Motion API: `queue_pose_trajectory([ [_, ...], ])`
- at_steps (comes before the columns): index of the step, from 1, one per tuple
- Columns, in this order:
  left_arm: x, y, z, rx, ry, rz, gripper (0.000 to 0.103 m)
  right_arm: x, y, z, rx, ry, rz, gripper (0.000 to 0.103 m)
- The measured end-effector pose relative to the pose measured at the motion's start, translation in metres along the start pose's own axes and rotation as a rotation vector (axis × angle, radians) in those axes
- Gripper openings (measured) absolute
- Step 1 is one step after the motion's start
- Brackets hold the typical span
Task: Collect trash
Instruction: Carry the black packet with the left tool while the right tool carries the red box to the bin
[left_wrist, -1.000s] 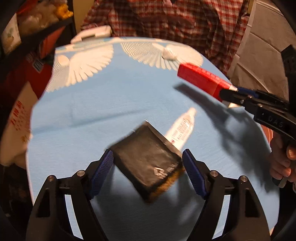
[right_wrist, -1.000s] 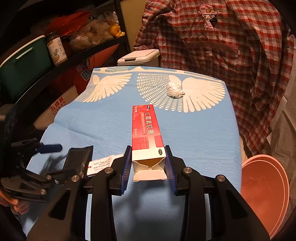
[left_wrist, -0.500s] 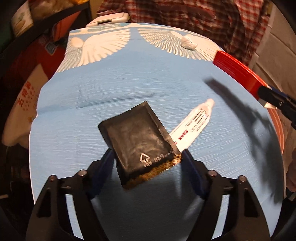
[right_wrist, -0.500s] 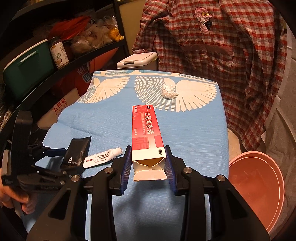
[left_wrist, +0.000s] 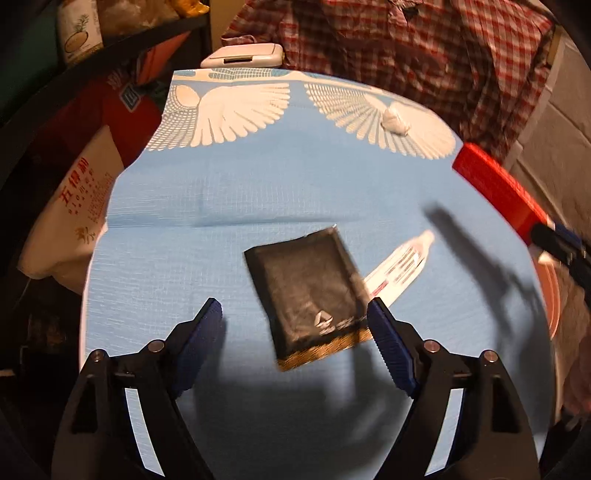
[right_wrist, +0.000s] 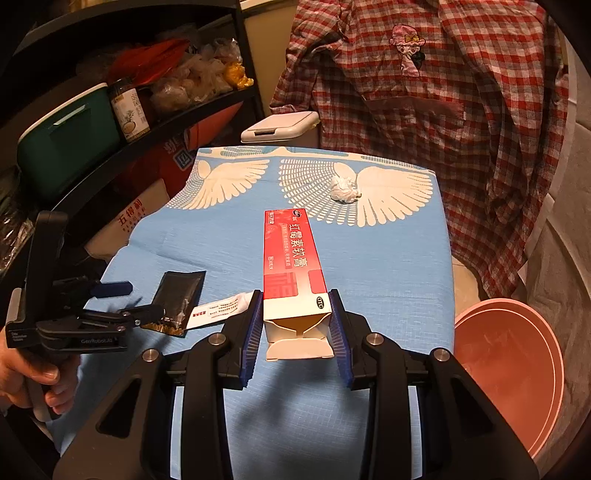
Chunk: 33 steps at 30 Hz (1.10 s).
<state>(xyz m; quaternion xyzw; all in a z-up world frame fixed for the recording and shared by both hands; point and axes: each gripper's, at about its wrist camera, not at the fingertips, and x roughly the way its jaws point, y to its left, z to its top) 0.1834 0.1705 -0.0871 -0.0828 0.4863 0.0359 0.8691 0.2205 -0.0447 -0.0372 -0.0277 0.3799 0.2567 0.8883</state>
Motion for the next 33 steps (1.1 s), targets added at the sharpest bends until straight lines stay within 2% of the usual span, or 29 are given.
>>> queue_pose_trajectory([
  [2, 0.005, -0.004, 0.004, -0.036, 0.010, -0.005, 0.078, -0.001, -0.001, -0.001, 0.001, 0.000, 0.000, 0.035],
  [4, 0.011, -0.006, 0.008, -0.080, 0.016, 0.037, 0.081, -0.001, -0.002, -0.001, 0.000, 0.001, 0.000, 0.035],
  [8, 0.024, -0.009, 0.011, -0.151, 0.041, 0.070, 0.082, -0.002, -0.003, -0.001, -0.001, 0.000, 0.000, 0.035],
  [12, 0.036, -0.011, 0.011, -0.164, 0.076, 0.118, 0.082, -0.003, -0.008, -0.002, 0.001, 0.002, -0.002, 0.035],
  [15, 0.037, -0.014, 0.010, -0.152, 0.073, 0.129, 0.081, -0.003, -0.012, -0.003, 0.003, 0.004, -0.004, 0.035],
  [16, 0.037, -0.015, 0.010, -0.144, 0.072, 0.129, 0.079, -0.003, -0.013, -0.003, 0.004, 0.005, -0.005, 0.035],
  [18, 0.036, -0.012, 0.010, -0.146, 0.071, 0.125, 0.065, -0.004, -0.014, -0.003, 0.008, 0.007, -0.004, 0.035],
  [22, 0.035, -0.009, 0.011, -0.137, 0.080, 0.131, 0.059, -0.005, -0.015, -0.002, 0.005, 0.007, -0.003, 0.035],
  [23, 0.034, -0.009, 0.010, -0.129, 0.078, 0.136, 0.052, -0.005, -0.015, -0.002, 0.004, 0.007, -0.003, 0.035],
  [33, 0.008, 0.000, 0.012, -0.112, 0.016, 0.114, 0.047, -0.020, -0.012, -0.004, 0.005, -0.012, -0.017, 0.035],
])
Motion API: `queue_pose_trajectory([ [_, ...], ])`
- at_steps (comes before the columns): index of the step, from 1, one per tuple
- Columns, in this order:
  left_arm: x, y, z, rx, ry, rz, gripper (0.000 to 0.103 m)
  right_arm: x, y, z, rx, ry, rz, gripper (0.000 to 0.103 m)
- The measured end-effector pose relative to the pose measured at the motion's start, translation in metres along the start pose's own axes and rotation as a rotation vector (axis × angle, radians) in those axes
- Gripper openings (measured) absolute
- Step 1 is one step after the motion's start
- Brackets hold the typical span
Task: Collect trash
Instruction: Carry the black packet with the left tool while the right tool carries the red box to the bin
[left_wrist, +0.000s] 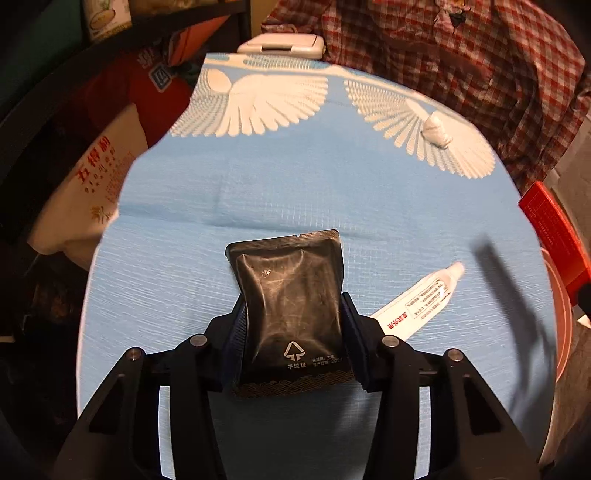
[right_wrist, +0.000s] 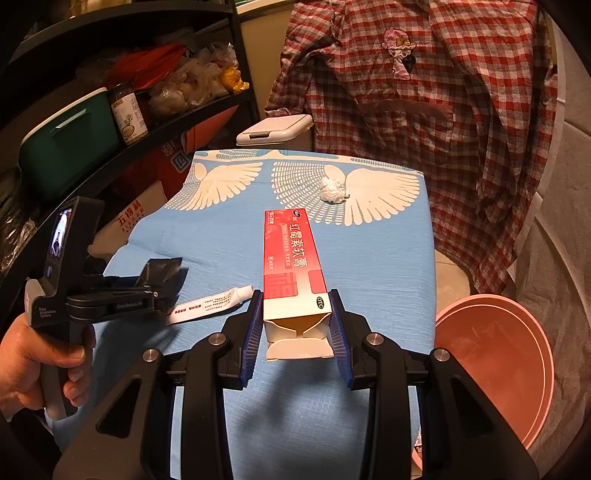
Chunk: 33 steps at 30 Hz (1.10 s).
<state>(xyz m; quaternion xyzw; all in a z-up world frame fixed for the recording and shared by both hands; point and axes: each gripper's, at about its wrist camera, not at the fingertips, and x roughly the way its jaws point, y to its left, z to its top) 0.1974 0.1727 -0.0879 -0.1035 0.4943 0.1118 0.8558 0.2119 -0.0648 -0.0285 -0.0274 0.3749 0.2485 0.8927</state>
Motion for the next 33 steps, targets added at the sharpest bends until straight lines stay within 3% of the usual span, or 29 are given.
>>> queue_pose_trajectory([
  [17, -0.077, -0.018, -0.003, 0.026, -0.168, -0.057, 0.047, -0.054, 0.001, -0.007, 0.007, -0.075, -0.058, 0.035],
  [33, -0.119, -0.060, -0.015, 0.090, -0.263, -0.097, 0.048, -0.112, -0.016, -0.008, 0.023, -0.164, -0.120, 0.035],
])
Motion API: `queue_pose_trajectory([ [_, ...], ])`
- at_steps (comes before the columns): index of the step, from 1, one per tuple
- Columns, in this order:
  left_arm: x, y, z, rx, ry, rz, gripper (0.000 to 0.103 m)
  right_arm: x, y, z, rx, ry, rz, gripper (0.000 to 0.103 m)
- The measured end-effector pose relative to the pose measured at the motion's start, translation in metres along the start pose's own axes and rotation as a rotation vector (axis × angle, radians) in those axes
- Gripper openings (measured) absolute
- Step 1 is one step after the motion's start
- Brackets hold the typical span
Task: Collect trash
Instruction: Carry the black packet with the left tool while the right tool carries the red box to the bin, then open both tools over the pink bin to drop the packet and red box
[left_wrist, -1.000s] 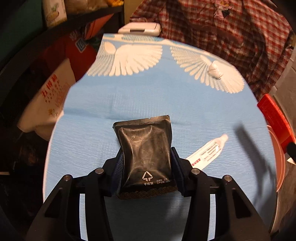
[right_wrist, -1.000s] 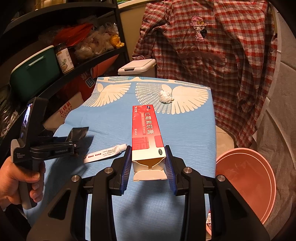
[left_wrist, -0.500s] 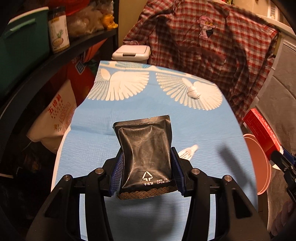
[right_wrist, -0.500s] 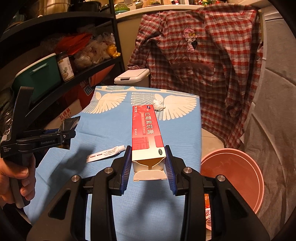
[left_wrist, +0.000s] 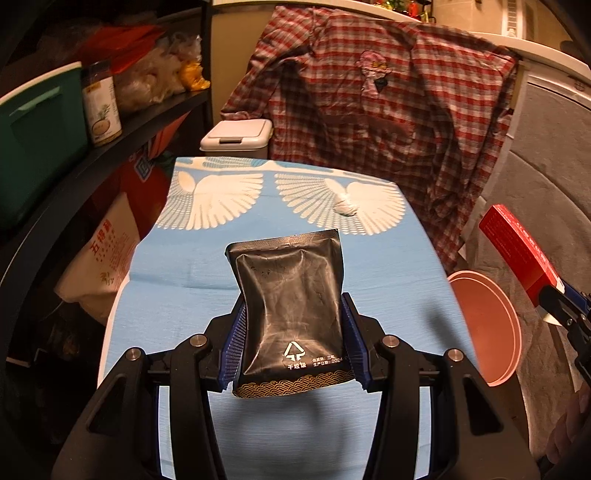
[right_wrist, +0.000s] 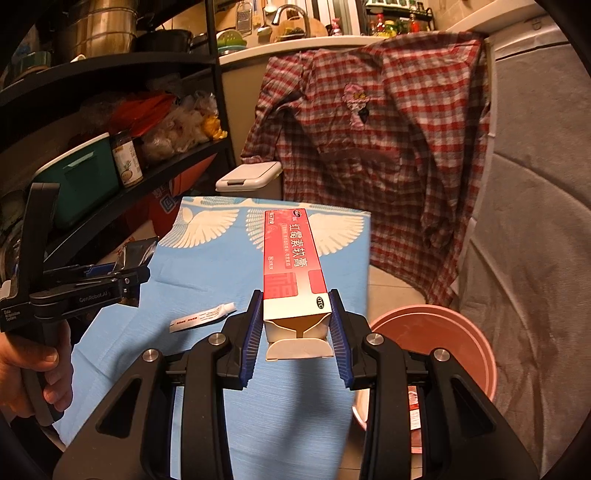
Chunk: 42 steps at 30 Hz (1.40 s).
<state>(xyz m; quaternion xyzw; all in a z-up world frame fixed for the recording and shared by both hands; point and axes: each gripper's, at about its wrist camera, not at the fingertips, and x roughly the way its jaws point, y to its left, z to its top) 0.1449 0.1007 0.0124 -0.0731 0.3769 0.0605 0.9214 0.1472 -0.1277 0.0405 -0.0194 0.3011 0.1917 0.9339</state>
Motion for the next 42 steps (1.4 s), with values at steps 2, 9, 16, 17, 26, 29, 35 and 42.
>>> queue_pose_trajectory([
  [2, -0.002, -0.008, 0.000, 0.009, -0.006, -0.008, 0.048, -0.007, -0.006, 0.001, 0.001, -0.013, -0.018, 0.035],
  [9, -0.004, -0.031, 0.001, 0.029, -0.021, -0.037, 0.048, -0.020, -0.030, -0.003, 0.066, -0.020, -0.046, 0.035],
  [16, -0.004, -0.058, 0.004, 0.050, -0.032, -0.080, 0.048, -0.023, -0.046, -0.005, 0.086, -0.018, -0.087, 0.035],
  [17, -0.004, -0.061, 0.004, 0.053, -0.034, -0.085, 0.048, -0.023, -0.048, -0.006, 0.089, -0.019, -0.094, 0.035],
  [26, 0.000, -0.092, 0.005, 0.079, -0.036, -0.141, 0.048, -0.025, -0.069, -0.006, 0.117, -0.016, -0.145, 0.035],
  [29, 0.003, -0.102, 0.005, 0.089, -0.035, -0.159, 0.048, -0.026, -0.074, -0.007, 0.118, -0.014, -0.163, 0.035],
  [35, 0.014, -0.126, 0.004, 0.118, -0.023, -0.199, 0.048, -0.027, -0.090, -0.007, 0.136, -0.013, -0.193, 0.035],
  [42, 0.025, -0.158, 0.002, 0.156, -0.019, -0.257, 0.048, -0.030, -0.118, -0.006, 0.179, -0.012, -0.243, 0.035],
])
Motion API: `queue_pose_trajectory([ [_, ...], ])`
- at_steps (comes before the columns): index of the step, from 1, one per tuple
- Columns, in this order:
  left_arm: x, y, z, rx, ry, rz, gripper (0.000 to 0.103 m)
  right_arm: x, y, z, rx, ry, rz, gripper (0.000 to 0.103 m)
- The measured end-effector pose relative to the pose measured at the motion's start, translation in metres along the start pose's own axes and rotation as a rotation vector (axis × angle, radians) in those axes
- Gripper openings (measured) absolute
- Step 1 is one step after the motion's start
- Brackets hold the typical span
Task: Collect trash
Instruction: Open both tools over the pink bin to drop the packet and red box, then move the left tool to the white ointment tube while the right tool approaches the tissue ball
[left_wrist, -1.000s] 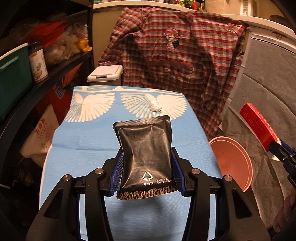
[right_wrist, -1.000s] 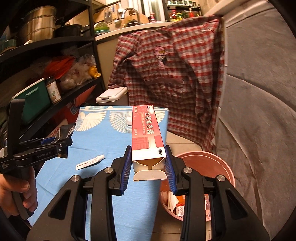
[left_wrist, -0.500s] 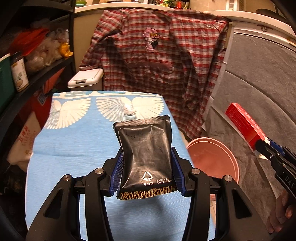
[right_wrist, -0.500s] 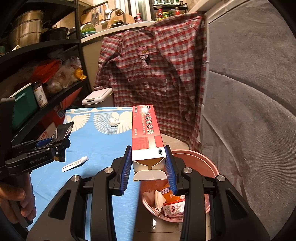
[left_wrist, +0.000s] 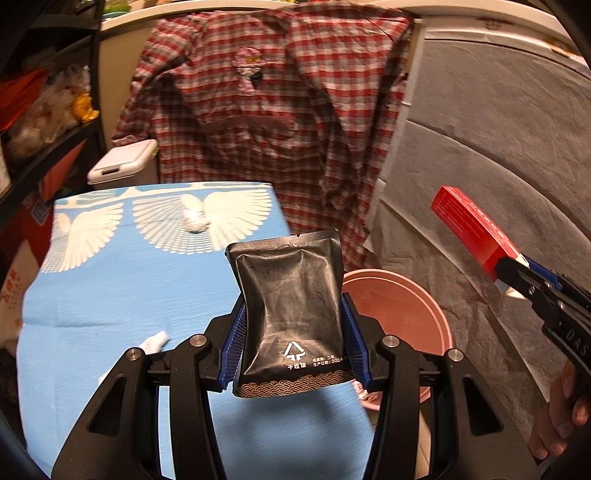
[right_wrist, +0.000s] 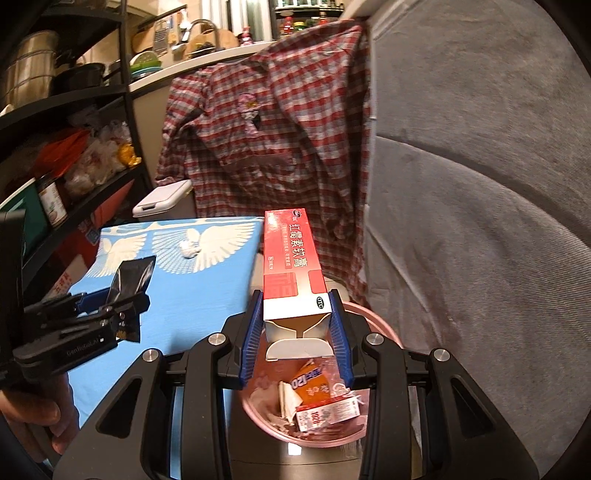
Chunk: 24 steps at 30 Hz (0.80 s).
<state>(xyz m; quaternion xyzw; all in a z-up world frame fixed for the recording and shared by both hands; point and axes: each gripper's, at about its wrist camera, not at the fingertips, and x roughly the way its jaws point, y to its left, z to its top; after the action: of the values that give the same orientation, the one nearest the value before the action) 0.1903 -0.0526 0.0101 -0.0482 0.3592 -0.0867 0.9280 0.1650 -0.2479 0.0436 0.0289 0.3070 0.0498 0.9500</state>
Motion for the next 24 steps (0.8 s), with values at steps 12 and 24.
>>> queue_pose_trajectory([
  [12, 0.042, -0.051, 0.003, 0.056, 0.071, -0.082, 0.050, 0.017, -0.026, 0.000, 0.058, 0.049, -0.030, 0.035],
  [24, 0.063, -0.069, 0.000, 0.068, 0.111, -0.098, 0.061, 0.026, -0.040, 0.002, 0.119, 0.069, -0.022, 0.037],
])
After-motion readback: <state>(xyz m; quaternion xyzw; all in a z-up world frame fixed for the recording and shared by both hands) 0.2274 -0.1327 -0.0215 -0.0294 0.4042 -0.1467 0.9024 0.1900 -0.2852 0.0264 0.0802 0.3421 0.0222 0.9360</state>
